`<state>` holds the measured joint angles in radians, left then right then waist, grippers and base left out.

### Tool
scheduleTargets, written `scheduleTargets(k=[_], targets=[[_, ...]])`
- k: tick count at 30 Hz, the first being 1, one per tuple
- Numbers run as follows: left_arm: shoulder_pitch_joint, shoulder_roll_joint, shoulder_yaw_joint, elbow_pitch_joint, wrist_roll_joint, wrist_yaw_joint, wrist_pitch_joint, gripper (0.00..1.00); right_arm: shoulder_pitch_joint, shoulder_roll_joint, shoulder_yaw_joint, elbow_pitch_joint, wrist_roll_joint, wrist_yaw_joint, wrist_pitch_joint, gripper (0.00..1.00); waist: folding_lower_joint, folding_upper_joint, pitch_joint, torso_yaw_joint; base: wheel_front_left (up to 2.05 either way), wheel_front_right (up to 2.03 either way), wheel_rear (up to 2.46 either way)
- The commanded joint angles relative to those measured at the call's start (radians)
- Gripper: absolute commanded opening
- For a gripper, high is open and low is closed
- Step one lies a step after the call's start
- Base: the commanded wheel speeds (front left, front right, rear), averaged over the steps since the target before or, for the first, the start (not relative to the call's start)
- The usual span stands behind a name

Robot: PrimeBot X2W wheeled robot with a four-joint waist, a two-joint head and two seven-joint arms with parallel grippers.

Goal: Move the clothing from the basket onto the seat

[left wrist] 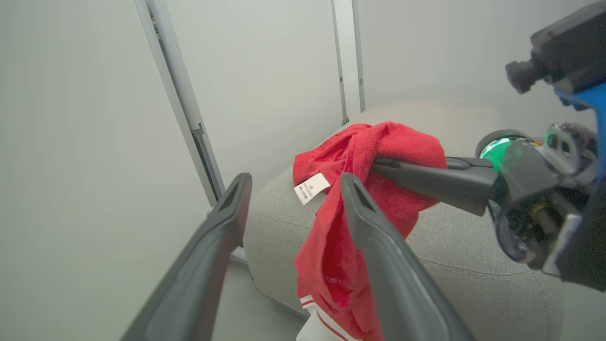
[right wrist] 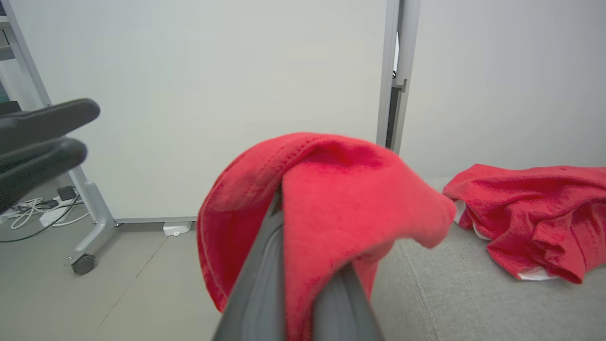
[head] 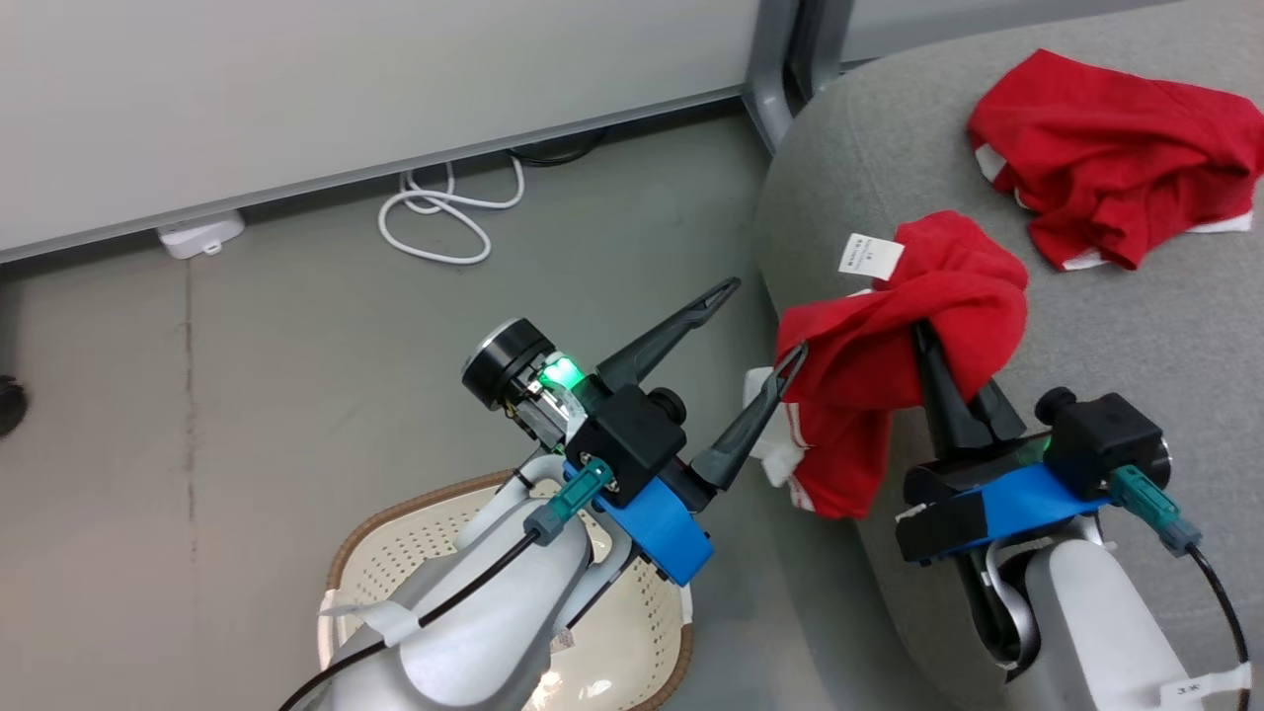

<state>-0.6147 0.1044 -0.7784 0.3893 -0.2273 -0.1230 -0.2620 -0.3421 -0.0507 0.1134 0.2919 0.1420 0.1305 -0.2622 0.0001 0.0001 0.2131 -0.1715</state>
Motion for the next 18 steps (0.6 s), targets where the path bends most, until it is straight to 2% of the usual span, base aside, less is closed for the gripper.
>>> scheduleTargets(k=[1, 7, 12, 18], targets=[[0.007, 0.001, -0.006, -0.003, 0.005, -0.002, -0.004, 1.0, 0.017, 0.0, -0.016, -0.018, -0.01, 0.0, -0.004, 0.0, -0.0001, -0.0001, 0.022, -0.048, 0.0, 0.0, 0.0], [0.01, -0.001, -0.048, -0.006, 0.006, -0.007, -0.004, 1.0, 0.062, -0.007, -0.098, -0.069, -0.022, 0.0, -0.004, 0.0, -0.0001, -0.0001, 0.032, -0.104, 0.0, 0.0, 0.0], [0.018, 0.005, -0.061, -0.008, 0.0, -0.009, -0.004, 1.0, 0.084, -0.006, -0.124, -0.096, -0.023, 0.0, -0.004, 0.0, -0.0001, -0.0001, 0.033, -0.124, 0.0, 0.0, 0.0], [0.0, 0.018, -0.056, -0.017, 0.003, -0.009, -0.004, 1.0, 0.012, -0.004, -0.135, -0.131, 0.0, 0.0, -0.004, 0.0, -0.0001, -0.0001, 0.056, -0.127, 0.0, 0.0, 0.0]])
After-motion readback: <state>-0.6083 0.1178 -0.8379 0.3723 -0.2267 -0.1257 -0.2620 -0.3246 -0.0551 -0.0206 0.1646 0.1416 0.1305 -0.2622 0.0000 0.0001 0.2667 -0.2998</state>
